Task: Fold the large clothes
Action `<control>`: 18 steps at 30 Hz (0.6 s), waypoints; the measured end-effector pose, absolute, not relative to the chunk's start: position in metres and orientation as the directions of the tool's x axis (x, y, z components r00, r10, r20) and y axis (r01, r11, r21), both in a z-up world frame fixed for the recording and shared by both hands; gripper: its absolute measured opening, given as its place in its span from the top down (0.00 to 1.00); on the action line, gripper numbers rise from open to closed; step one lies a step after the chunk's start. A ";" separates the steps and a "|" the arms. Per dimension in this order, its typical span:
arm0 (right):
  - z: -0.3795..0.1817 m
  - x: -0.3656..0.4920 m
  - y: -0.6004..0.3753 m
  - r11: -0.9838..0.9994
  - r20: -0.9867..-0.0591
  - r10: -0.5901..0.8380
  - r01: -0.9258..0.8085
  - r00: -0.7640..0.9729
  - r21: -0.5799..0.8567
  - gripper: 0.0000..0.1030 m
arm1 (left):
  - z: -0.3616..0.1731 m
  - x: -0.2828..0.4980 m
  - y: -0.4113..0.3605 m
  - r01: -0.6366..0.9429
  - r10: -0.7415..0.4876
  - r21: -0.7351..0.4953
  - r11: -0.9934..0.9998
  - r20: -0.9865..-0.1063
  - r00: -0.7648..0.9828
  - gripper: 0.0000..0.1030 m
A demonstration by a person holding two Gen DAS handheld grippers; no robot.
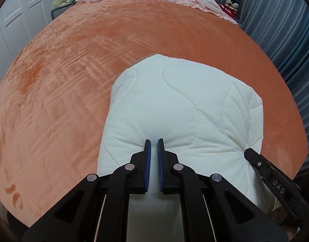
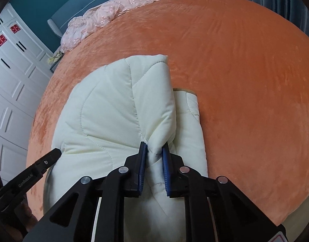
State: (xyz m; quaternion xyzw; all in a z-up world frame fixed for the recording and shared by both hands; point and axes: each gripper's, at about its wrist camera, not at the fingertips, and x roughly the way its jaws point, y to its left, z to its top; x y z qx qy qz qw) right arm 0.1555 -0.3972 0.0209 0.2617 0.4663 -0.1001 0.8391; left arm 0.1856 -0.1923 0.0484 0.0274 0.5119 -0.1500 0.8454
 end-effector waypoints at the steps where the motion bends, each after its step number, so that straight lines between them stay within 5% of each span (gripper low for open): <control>1: 0.016 0.158 -0.397 0.843 -0.839 0.075 0.415 0.540 0.343 0.85 | 0.046 0.185 -0.196 0.284 -0.211 -0.087 0.955 -0.873 0.441 0.94; 18: -0.020 0.158 -0.391 0.869 -0.823 0.056 0.378 0.565 0.319 0.80 | 0.005 0.177 -0.218 0.276 -0.069 0.116 0.954 -0.813 0.578 0.93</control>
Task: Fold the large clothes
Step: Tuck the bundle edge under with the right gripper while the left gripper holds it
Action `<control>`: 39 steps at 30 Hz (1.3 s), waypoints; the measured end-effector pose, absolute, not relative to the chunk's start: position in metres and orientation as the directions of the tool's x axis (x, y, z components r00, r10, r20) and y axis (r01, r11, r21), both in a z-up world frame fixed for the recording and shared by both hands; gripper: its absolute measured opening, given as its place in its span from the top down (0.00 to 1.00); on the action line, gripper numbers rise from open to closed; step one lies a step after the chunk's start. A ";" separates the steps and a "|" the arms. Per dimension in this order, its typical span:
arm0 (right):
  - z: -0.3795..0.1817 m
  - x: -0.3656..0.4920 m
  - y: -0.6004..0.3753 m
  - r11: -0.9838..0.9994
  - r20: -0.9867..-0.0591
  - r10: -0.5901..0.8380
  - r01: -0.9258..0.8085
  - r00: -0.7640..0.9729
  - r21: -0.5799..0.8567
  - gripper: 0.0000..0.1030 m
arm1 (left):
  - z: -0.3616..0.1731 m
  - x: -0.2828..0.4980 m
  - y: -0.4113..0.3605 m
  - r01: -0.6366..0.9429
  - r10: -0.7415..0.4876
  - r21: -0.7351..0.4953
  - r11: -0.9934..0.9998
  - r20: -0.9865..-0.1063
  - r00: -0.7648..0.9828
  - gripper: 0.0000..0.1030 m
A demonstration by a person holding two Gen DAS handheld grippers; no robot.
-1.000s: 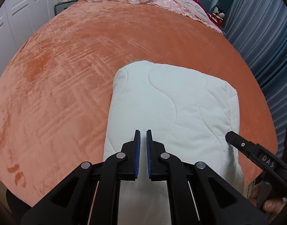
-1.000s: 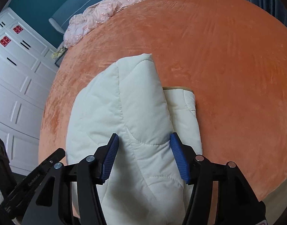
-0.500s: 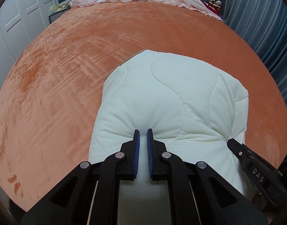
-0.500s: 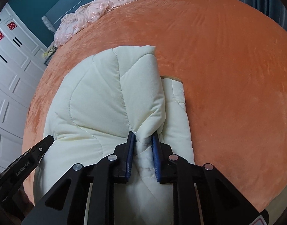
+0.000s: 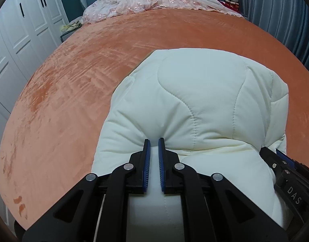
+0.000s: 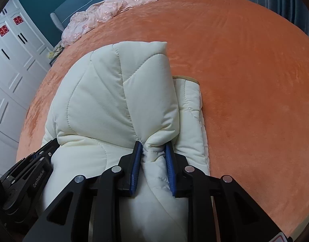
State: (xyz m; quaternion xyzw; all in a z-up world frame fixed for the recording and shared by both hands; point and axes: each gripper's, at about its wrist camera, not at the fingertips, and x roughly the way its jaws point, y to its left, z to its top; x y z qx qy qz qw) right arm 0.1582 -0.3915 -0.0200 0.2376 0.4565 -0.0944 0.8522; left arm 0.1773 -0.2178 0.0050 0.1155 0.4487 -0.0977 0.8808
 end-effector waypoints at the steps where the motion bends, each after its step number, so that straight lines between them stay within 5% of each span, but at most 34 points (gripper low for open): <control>1: -0.020 0.158 -0.392 0.869 -0.820 0.058 0.376 0.569 0.323 0.80 | 0.004 0.177 -0.218 0.273 -0.066 0.119 0.955 -0.809 0.584 0.93; 6: -0.016 0.150 -0.405 0.827 -0.798 0.123 0.384 0.591 0.411 0.76 | 0.009 0.177 -0.213 0.286 -0.091 0.101 0.953 -0.804 0.588 0.93; 8: 0.000 0.145 -0.414 0.793 -0.797 0.135 0.418 0.589 0.443 0.66 | 0.020 0.178 -0.207 0.311 -0.127 0.065 0.948 -0.819 0.560 0.93; 12: 0.045 0.148 -0.426 0.766 -0.742 0.102 0.424 0.662 0.483 0.59 | 0.050 0.200 -0.178 0.290 -0.230 -0.092 0.952 -0.843 0.486 0.59; 14: 0.058 0.166 -0.432 0.752 -0.727 0.111 0.421 0.677 0.507 0.39 | 0.063 0.218 -0.167 0.250 -0.234 -0.121 0.961 -0.838 0.493 0.60; 18: 0.040 0.210 -0.438 0.731 -0.775 0.123 0.471 0.620 0.493 0.36 | 0.073 0.259 -0.156 0.164 -0.220 -0.159 0.974 -0.845 0.488 0.61; 19: 0.029 0.218 -0.437 0.715 -0.784 0.152 0.481 0.601 0.507 0.46 | 0.071 0.266 -0.155 0.148 -0.219 -0.168 0.975 -0.852 0.475 0.61; 20: 0.020 0.223 -0.436 0.695 -0.775 0.194 0.474 0.601 0.541 0.72 | 0.067 0.272 -0.155 0.133 -0.223 -0.181 0.974 -0.860 0.460 0.61; 23: 0.022 0.216 -0.432 0.709 -0.755 0.139 0.468 0.641 0.528 0.88 | 0.051 0.277 -0.159 0.113 -0.237 -0.209 0.971 -0.878 0.415 0.61; 27: 0.012 0.209 -0.432 0.770 -0.792 0.004 0.504 0.610 0.392 0.90 | 0.030 0.272 -0.180 0.139 -0.239 -0.200 0.970 -0.891 0.386 0.60; 39: -0.025 0.212 -0.433 0.786 -0.807 0.026 0.487 0.590 0.382 0.85 | -0.002 0.261 -0.213 0.174 -0.078 0.011 0.985 -0.866 0.494 0.60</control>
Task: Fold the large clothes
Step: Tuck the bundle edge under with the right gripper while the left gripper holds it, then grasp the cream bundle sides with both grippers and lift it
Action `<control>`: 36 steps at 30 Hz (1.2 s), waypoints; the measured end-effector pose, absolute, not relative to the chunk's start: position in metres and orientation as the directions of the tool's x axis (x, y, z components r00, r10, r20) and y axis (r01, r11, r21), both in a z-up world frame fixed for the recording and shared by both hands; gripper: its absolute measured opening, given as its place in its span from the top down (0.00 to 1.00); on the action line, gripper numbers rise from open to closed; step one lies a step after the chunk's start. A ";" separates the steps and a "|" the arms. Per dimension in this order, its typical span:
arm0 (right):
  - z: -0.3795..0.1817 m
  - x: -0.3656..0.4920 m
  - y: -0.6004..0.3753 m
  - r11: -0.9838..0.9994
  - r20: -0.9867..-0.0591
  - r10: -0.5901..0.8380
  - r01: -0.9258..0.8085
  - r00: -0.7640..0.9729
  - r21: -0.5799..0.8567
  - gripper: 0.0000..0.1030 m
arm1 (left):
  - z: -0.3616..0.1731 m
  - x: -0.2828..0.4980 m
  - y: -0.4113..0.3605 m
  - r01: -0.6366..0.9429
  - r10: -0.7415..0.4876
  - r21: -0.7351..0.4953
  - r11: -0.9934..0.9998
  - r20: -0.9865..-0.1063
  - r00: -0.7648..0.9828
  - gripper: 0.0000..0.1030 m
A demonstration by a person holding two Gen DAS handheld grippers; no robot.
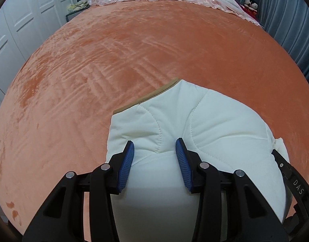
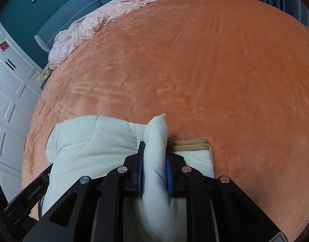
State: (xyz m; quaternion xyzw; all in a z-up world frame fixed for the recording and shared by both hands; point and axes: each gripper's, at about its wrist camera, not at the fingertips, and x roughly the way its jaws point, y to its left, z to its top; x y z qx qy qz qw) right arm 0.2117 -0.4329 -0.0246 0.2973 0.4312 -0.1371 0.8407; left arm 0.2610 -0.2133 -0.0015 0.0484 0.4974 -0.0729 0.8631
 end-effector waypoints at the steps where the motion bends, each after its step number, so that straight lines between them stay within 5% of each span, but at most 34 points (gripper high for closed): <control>1: -0.026 0.212 -0.433 0.783 -0.803 0.030 0.485 0.595 0.389 0.84 | -0.004 0.261 -0.214 0.170 -0.072 0.016 0.985 -0.863 0.500 0.60; 32: -0.037 0.214 -0.431 0.779 -0.778 -0.001 0.488 0.628 0.393 0.82 | -0.025 0.261 -0.220 0.135 -0.028 0.058 0.989 -0.825 0.565 0.59; 36: -0.031 0.203 -0.441 0.736 -0.736 0.040 0.478 0.675 0.479 0.80 | -0.021 0.268 -0.192 0.063 -0.099 -0.078 0.995 -0.858 0.504 0.32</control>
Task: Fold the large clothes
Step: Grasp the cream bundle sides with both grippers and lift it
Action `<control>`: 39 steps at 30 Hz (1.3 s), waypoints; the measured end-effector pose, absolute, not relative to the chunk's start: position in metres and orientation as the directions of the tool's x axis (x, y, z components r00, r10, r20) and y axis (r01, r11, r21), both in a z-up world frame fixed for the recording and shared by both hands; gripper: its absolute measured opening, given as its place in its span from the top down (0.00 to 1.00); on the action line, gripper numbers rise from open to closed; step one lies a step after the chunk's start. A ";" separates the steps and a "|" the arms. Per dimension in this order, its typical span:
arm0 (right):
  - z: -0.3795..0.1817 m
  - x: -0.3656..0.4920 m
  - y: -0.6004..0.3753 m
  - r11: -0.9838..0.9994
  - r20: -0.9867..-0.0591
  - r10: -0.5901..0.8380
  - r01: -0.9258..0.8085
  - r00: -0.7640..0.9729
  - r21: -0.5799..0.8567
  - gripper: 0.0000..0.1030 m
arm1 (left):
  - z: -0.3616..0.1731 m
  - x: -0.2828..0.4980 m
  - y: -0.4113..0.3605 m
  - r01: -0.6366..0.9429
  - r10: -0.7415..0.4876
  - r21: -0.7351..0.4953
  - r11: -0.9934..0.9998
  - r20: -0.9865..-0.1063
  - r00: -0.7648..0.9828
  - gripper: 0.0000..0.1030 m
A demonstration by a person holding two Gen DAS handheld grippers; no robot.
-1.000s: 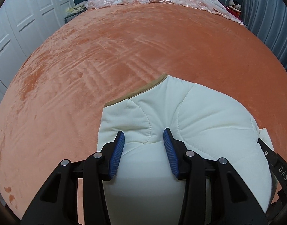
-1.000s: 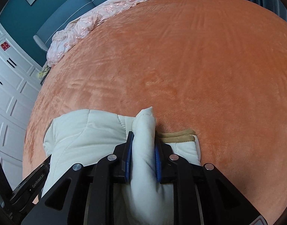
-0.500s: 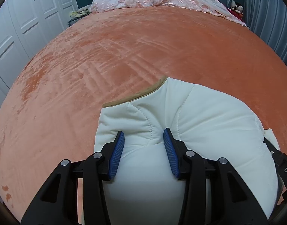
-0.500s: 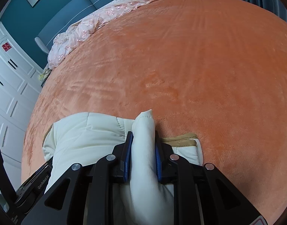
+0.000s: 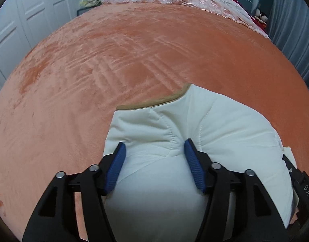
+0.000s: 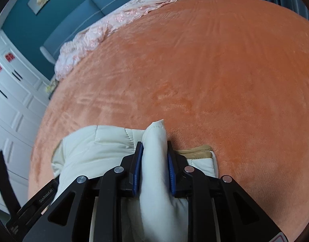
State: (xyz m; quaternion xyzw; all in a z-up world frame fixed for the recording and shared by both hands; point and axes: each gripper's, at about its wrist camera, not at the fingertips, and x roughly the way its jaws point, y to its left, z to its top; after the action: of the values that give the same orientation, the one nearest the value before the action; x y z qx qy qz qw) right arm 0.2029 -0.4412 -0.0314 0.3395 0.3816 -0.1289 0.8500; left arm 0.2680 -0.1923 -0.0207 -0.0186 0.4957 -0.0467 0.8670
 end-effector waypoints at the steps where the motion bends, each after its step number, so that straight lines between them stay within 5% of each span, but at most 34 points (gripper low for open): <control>1: -0.026 0.196 -0.444 0.719 -0.728 0.034 0.489 0.684 0.493 0.71 | -0.019 0.269 -0.179 0.032 -0.139 -0.141 0.990 -0.867 0.478 0.23; 4: -0.002 0.164 -0.447 0.689 -0.705 -0.039 0.529 0.709 0.495 0.41 | -0.008 0.255 -0.138 -0.022 -0.273 -0.312 0.950 -0.862 0.428 0.21; 15: -0.008 0.078 -0.435 0.642 -0.743 0.214 0.482 0.634 0.596 0.35 | -0.003 0.161 -0.102 0.150 -0.506 -0.483 0.863 -0.825 0.251 0.15; 23: -0.031 0.067 -0.415 0.564 -0.701 0.336 0.461 0.629 0.685 0.26 | -0.012 0.145 -0.108 0.157 -0.535 -0.512 0.845 -0.814 0.224 0.08; 27: -0.045 0.067 -0.417 0.479 -0.664 0.389 0.476 0.638 0.738 0.27 | -0.012 0.151 -0.108 0.157 -0.541 -0.518 0.841 -0.814 0.209 0.09; 32: -0.027 0.063 -0.409 0.573 -0.690 0.391 0.425 0.610 0.701 0.51 | 0.005 0.134 -0.112 0.242 -0.508 -0.457 0.856 -0.830 0.229 0.23; 39: -0.020 0.017 -0.385 0.627 -0.714 0.489 0.367 0.501 0.687 0.51 | 0.012 0.076 -0.085 0.315 -0.500 -0.435 0.844 -0.850 0.166 0.26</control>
State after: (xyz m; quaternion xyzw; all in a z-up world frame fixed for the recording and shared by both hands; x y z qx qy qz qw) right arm 0.0167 -0.3852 -0.0202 0.4301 0.4978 0.0403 0.7521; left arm 0.0757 -0.0854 0.0123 -0.0785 0.5875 -0.2684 0.7593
